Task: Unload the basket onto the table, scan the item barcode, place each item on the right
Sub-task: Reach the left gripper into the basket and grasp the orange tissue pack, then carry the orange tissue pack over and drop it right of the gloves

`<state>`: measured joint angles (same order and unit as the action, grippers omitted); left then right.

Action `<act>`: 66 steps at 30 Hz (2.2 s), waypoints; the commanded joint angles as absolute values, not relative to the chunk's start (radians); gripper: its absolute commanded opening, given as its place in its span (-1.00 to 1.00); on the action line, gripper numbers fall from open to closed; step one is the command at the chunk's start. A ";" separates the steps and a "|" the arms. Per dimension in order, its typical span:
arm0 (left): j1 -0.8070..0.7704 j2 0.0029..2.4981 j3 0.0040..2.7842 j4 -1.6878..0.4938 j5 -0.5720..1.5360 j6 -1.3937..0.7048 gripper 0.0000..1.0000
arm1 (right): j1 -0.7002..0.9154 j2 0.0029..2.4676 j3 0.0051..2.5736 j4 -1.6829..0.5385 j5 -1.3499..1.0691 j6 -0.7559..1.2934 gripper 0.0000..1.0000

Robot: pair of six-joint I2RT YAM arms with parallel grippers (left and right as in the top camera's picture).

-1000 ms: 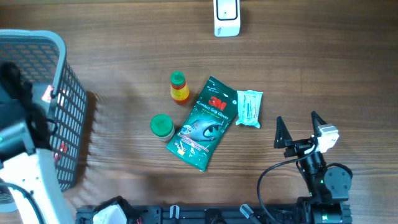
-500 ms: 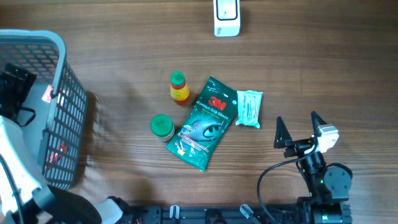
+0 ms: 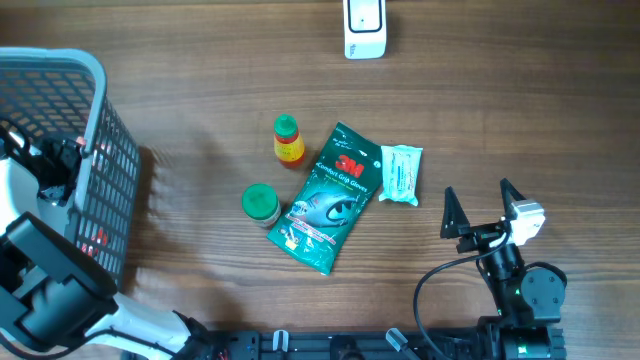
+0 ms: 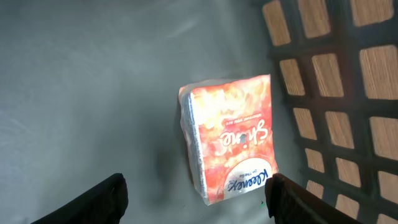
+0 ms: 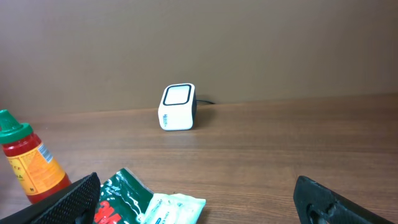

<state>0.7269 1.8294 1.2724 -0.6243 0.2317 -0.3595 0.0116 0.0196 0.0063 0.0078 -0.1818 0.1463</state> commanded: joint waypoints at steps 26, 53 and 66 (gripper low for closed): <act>0.739 1.801 1.264 -0.646 0.239 -0.352 -0.92 | 0.014 0.014 0.005 0.013 -0.176 0.159 0.99; -0.320 1.169 1.262 -0.866 0.518 -0.633 -0.92 | 0.014 0.014 0.005 0.013 -0.176 0.159 1.00; -0.812 1.857 1.262 -0.714 0.286 -0.634 -0.80 | 0.014 0.014 0.005 0.013 -0.176 0.159 1.00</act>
<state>-0.7826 1.8050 1.2629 -0.7376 0.3092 -0.6380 0.0124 0.0193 0.0063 0.0074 -0.1818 0.1463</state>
